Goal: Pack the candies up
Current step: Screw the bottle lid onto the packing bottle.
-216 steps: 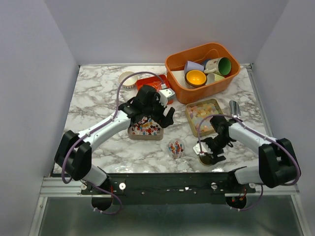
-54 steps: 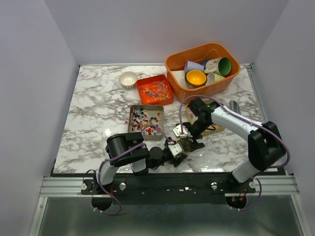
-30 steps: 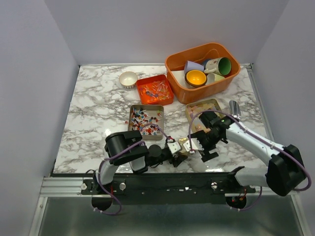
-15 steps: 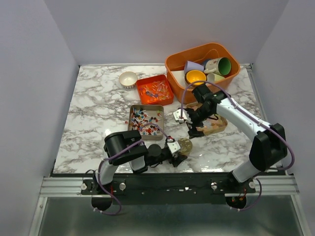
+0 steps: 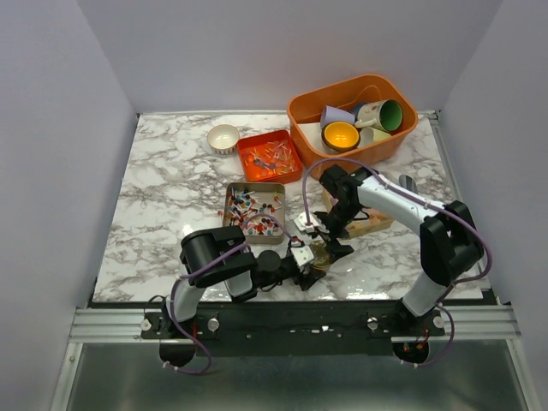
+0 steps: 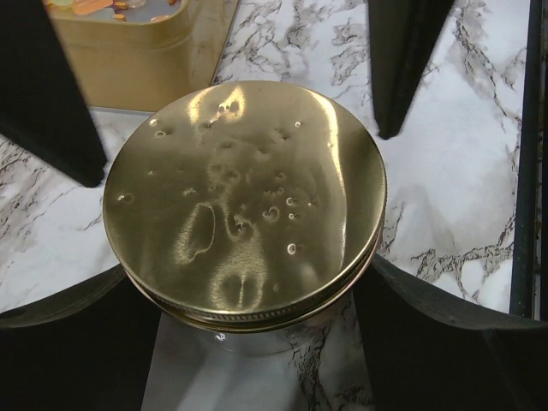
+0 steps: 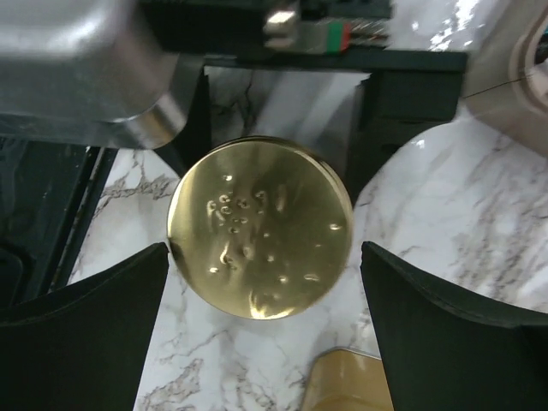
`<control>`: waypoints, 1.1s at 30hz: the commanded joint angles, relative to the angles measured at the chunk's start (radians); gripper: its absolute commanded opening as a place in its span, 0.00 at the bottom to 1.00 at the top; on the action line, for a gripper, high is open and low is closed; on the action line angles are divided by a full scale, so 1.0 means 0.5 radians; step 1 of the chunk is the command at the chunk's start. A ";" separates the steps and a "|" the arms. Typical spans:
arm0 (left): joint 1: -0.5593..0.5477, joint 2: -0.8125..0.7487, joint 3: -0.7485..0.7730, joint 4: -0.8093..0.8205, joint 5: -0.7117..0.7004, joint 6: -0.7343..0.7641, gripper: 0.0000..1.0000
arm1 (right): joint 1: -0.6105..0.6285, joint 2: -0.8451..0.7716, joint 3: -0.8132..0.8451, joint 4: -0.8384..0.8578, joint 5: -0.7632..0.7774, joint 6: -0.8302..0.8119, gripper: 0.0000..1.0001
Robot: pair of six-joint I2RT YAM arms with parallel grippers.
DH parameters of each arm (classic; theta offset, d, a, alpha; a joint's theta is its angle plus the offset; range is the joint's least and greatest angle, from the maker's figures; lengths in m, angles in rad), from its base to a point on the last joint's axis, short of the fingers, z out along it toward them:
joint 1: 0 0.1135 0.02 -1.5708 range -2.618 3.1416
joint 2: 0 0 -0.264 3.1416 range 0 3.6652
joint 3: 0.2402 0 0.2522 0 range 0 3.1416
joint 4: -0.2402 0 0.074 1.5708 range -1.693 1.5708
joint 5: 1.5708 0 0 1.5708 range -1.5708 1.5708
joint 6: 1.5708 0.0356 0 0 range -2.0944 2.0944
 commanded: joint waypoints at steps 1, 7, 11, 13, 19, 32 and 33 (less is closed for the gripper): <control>0.036 0.022 -0.029 -0.165 0.015 -0.041 0.00 | 0.013 -0.123 -0.171 0.038 0.110 -0.028 1.00; 0.042 0.022 -0.029 -0.174 0.005 -0.053 0.00 | 0.010 -0.270 -0.456 0.151 0.273 0.033 1.00; 0.042 0.028 -0.023 -0.187 -0.001 -0.062 0.00 | 0.010 -0.500 -0.665 0.161 0.414 0.097 1.00; 0.045 0.031 -0.020 -0.187 -0.016 -0.065 0.00 | 0.010 -0.675 -0.748 0.097 0.432 0.131 1.00; 0.042 0.034 -0.014 -0.196 0.005 -0.068 0.00 | -0.006 -1.068 -0.834 0.114 0.432 0.413 1.00; 0.033 0.034 -0.014 -0.211 0.030 -0.072 0.00 | -0.033 -0.308 0.009 0.336 -0.043 0.644 1.00; 0.030 0.034 -0.011 -0.211 0.024 -0.069 0.00 | -0.030 -0.220 0.061 0.327 -0.064 0.632 1.00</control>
